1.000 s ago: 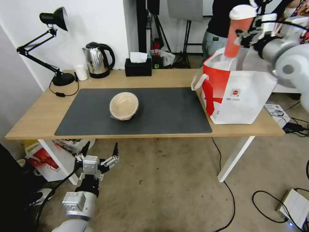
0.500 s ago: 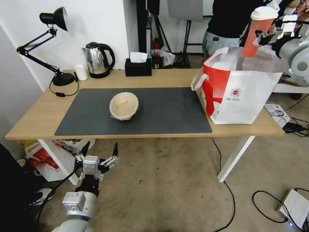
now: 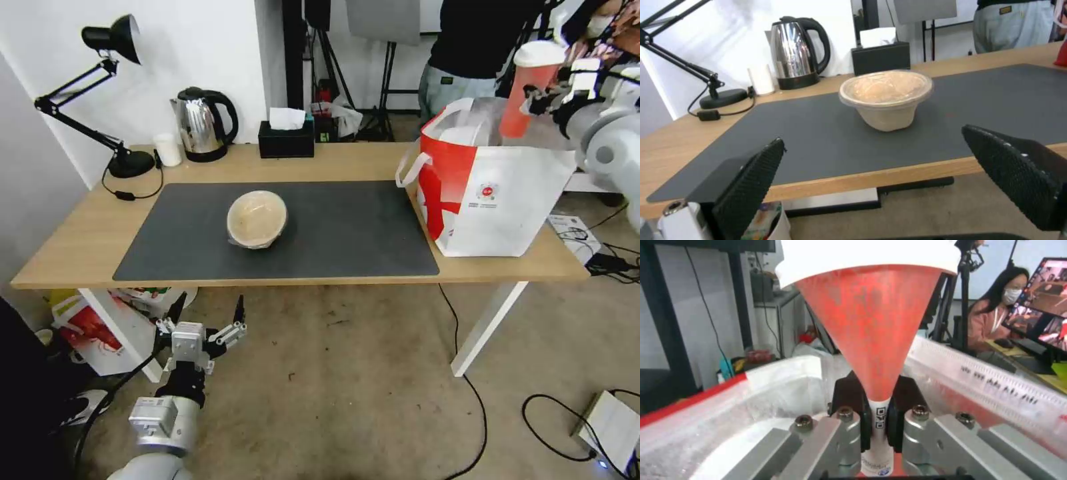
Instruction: Pick up the trash from the table and place it into the takeout bag.
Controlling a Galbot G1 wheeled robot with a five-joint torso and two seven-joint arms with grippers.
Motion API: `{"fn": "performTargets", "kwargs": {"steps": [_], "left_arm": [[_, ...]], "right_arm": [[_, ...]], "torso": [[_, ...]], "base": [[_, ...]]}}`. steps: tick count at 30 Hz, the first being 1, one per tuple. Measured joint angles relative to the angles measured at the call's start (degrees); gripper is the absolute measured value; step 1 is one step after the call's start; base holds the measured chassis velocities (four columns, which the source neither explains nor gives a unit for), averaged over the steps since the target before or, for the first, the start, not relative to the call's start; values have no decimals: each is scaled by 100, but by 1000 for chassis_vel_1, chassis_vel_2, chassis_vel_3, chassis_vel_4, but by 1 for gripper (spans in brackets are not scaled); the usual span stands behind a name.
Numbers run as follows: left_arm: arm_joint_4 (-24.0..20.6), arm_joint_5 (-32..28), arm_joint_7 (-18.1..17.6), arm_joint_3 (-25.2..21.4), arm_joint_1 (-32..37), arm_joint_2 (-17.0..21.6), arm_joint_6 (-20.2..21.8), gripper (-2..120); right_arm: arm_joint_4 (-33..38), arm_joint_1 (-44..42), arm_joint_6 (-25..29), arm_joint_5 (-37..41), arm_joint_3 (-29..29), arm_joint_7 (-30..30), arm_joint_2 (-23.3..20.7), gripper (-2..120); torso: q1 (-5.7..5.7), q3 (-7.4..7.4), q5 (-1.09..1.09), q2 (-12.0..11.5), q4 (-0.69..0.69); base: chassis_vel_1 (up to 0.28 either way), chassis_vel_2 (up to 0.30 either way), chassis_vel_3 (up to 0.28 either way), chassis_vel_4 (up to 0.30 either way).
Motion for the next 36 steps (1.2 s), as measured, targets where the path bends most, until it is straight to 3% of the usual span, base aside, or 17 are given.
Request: {"fn": "performTargets", "kwargs": {"steps": [9, 14, 18, 22, 23, 36], "left_arm": [[0, 0, 0, 0, 0, 0, 0, 100], [0, 0, 0, 0, 0, 0, 0, 100], [0, 0, 0, 0, 0, 0, 0, 100], [0, 0, 0, 0, 0, 0, 0, 100], [0, 0, 0, 0, 0, 0, 0, 100], [0, 0, 0, 0, 0, 0, 0, 100]], "right_arm": [[-268, -78, -49, -141, -161, 40, 189, 5], [-192, -64, -552, -30, -340, 404, 192, 5], [47, 56, -1384, 83, -358, 476, 107, 22], [162, 232, -1680, 189, -454, 513, 20, 35], [162, 232, -1680, 189, -454, 513, 20, 35], [277, 544, -1872, 255, -834, 566, -243, 86]], "torso": [[0, 0, 0, 0, 1], [0, 0, 0, 0, 0], [0, 0, 0, 0, 0], [0, 0, -2, 0, 0], [0, 0, -2, 0, 0], [0, 0, 0, 0, 0]], "base": [[0, 0, 0, 0], [0, 0, 0, 0], [0, 0, 0, 0], [0, 0, 0, 0], [0, 0, 0, 0], [0, 0, 0, 0]]}}
